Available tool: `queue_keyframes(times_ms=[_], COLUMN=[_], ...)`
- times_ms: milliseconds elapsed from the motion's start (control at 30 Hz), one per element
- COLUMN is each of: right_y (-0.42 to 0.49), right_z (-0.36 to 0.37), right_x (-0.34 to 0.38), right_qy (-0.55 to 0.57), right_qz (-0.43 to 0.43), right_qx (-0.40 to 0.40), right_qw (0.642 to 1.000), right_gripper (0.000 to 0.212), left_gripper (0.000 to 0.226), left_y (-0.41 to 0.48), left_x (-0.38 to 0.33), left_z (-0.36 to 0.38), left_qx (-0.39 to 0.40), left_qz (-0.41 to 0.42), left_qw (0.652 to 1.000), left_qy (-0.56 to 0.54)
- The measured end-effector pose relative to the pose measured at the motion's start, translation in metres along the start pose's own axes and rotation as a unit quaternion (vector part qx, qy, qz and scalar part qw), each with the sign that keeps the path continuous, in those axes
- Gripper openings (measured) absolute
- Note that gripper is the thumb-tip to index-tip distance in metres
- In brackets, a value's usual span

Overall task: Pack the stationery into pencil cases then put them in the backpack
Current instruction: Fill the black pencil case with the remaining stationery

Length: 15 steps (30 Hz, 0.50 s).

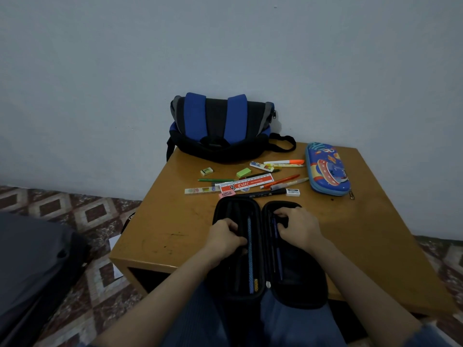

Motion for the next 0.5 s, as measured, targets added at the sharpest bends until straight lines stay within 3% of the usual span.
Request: queue_keyframes(times_ms=[267,400,500], right_y=[0.000,0.001,0.002], right_z=[-0.001,-0.002,-0.002], right_x=[0.000,0.000,0.000], right_qy=[0.004,0.004,0.005], right_qz=[-0.002,-0.004,-0.006], right_qx=[0.000,0.001,-0.001], right_qw=[1.000,1.000,1.000], right_gripper=[0.041,0.040,0.040], left_gripper=[0.049,0.056,0.049], left_y=[0.000,0.001,0.007], left_x=[-0.007,-0.011,-0.020], left_z=[0.002,-0.003,-0.016], left_qx=[-0.081,-0.076,-0.057], left_qz=[0.134,0.159,0.182], left_qw=[0.960,0.950,0.954], left_qy=[0.231,0.260,0.229])
Point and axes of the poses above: each hand's wrist, its own y-axis towards the middle knuckle, its own z-axis out of the palm, x = y × z, the point moved 4 cm from there along y, towards the middle knuckle, and after that the axes turned 7 degrees about -x, right-handed, at the moved point
